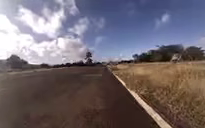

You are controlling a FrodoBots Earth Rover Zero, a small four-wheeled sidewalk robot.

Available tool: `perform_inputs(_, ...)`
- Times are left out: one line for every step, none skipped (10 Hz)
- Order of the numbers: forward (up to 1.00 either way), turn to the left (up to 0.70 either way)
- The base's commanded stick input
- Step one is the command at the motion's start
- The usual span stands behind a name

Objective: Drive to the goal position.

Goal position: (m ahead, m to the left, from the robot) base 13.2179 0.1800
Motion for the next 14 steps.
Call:
perform_inputs(0.70, -0.35)
perform_inputs(0.70, -0.25)
perform_inputs(0.70, -0.08)
perform_inputs(0.70, 0.00)
perform_inputs(0.70, 0.00)
perform_inputs(0.70, 0.00)
perform_inputs(0.70, 0.00)
perform_inputs(0.70, 0.00)
perform_inputs(0.70, 0.00)
perform_inputs(0.70, 0.00)
perform_inputs(0.70, 0.00)
perform_inputs(0.70, 0.00)
perform_inputs(0.70, 0.00)
perform_inputs(0.70, 0.00)
